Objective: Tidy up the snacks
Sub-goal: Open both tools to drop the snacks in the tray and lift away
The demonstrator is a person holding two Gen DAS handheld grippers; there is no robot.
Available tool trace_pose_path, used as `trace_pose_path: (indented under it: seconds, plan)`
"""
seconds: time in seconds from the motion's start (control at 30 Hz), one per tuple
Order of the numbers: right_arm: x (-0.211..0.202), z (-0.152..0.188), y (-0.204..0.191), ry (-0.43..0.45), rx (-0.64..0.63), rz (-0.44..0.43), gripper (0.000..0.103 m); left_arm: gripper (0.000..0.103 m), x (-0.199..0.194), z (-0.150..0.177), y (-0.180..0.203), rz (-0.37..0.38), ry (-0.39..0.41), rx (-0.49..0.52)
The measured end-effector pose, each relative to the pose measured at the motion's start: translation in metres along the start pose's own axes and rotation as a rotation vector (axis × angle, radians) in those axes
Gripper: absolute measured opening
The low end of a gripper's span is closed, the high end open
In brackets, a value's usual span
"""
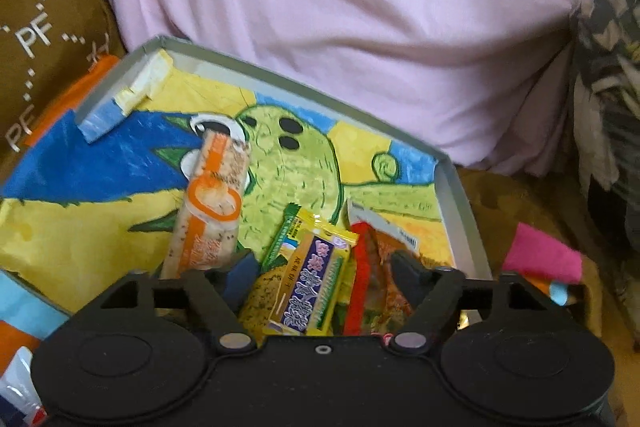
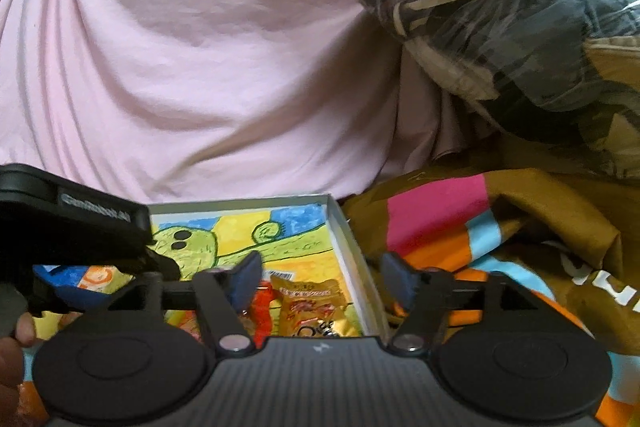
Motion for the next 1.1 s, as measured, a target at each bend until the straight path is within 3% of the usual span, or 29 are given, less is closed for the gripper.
trace_pose_path:
  seconds: [0.23,0.63,0.9,1.1]
  plan:
    - [-0.011,-0.008,0.004,0.048,0.008,0.044,0.103,0.102,-0.03,-0.009,0.005,0.007,0.083,0.024]
    - [-0.055,-0.028,0.0,0.155,0.001,0.046,0.103,0.102,-0.093,-0.016,-0.007,-0.068,0.174,0.068]
    - [-0.102,-0.03,0.002,0.188,-0.01,0.022,0.103,0.102,-0.154,0.002,-0.019,-0.174,0.279,0.153]
    - [-0.135,-0.03,-0.005,0.194,-0.031,-0.009,0.103,0.102,-0.193,0.014,-0.034,-0.218,0.293,0.188]
Point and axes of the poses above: each gripper's, at about its wrist camera, not at the fingertips, and x roughly the way its jaws point, y to its right, z to its underside, the point moved 4 cm from there along x, roughly the way its jaws point, and after that the axes turned 10 degrees about -x, right-handed, at the moved point
